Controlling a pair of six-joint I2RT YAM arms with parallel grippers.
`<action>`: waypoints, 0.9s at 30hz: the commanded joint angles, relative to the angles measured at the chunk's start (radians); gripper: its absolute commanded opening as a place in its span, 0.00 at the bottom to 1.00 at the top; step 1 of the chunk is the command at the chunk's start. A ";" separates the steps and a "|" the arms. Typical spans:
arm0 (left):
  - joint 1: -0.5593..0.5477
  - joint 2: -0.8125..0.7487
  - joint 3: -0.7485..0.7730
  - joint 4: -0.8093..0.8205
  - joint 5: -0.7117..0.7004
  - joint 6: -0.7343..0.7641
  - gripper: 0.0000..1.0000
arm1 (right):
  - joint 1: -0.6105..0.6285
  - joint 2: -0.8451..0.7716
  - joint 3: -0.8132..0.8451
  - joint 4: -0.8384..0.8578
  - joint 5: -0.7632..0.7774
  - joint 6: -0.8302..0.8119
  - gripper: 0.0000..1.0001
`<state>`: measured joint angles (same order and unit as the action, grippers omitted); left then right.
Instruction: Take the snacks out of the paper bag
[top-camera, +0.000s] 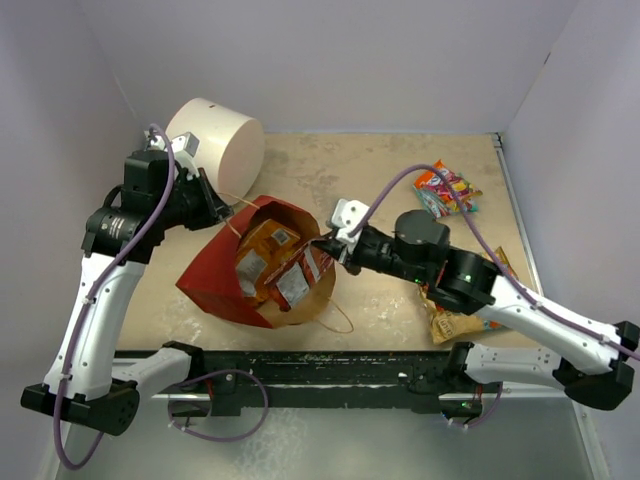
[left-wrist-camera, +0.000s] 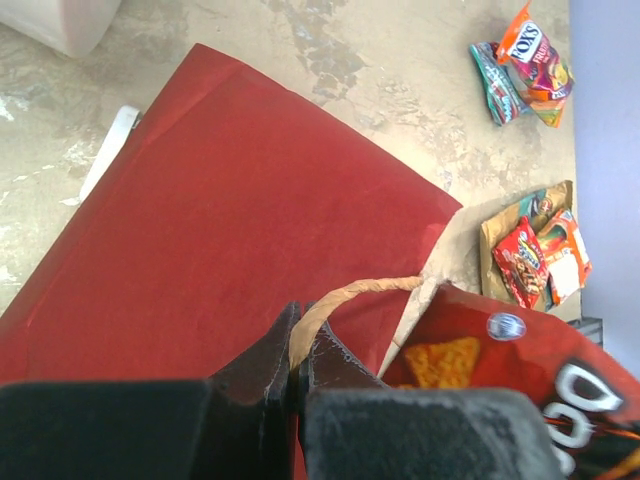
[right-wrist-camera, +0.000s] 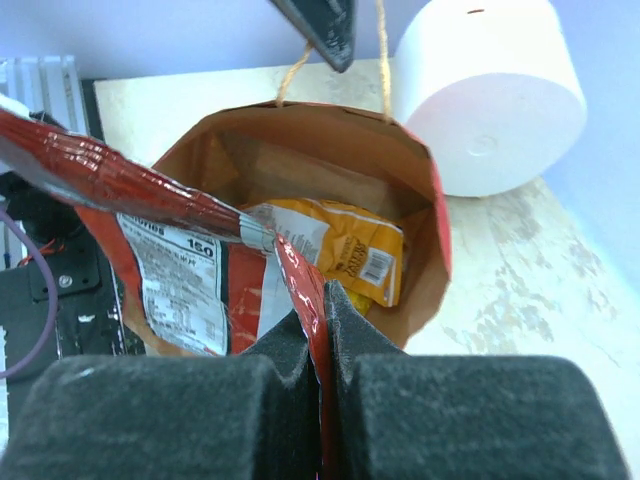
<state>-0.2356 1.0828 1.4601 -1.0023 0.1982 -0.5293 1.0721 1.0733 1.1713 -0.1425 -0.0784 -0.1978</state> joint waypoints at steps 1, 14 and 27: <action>0.009 0.008 0.031 0.033 -0.065 0.019 0.00 | -0.001 -0.087 0.091 -0.038 0.169 0.072 0.00; 0.009 0.001 0.016 0.029 -0.069 0.005 0.00 | -0.231 0.051 0.319 -0.253 0.776 0.253 0.00; 0.009 0.007 0.027 0.014 -0.036 0.009 0.00 | -0.668 0.385 0.256 0.117 0.180 0.007 0.00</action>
<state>-0.2356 1.0924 1.4601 -1.0065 0.1524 -0.5304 0.5117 1.3903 1.3724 -0.2302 0.3481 -0.0921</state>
